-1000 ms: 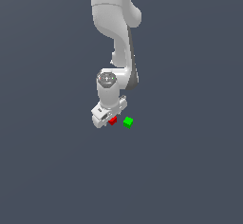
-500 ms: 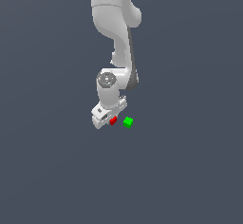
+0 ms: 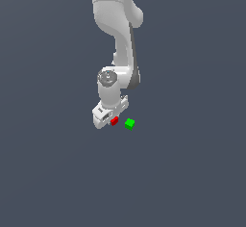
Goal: Stack the red cube on top of the green cube.
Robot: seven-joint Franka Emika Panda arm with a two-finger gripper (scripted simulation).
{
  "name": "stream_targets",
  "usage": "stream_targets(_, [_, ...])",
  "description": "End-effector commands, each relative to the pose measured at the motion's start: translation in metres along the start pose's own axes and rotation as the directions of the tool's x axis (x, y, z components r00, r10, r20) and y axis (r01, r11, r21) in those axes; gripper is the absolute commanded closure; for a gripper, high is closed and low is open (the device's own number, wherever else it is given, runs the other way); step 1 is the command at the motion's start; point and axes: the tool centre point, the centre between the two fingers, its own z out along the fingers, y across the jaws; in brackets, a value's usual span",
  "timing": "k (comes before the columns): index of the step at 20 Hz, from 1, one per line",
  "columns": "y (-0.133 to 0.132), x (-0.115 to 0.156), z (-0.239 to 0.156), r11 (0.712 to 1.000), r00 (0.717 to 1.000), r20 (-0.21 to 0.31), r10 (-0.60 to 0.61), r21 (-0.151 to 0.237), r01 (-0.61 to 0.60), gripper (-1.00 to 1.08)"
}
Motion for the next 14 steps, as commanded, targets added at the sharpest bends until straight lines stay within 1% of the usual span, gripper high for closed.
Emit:
stream_targets(1, [0.0,0.0,-0.011,1.0,1.0,-0.001,0.0,-0.001,0.0,1.08])
stream_targets(9, [-0.001,0.0,-0.063,1.0,1.0,-0.001,-0.001,-0.001,0.001,1.08])
stream_targets(14, [-0.001,0.0,-0.082,1.0,1.0,-0.001,-0.001,-0.001,0.001,1.08])
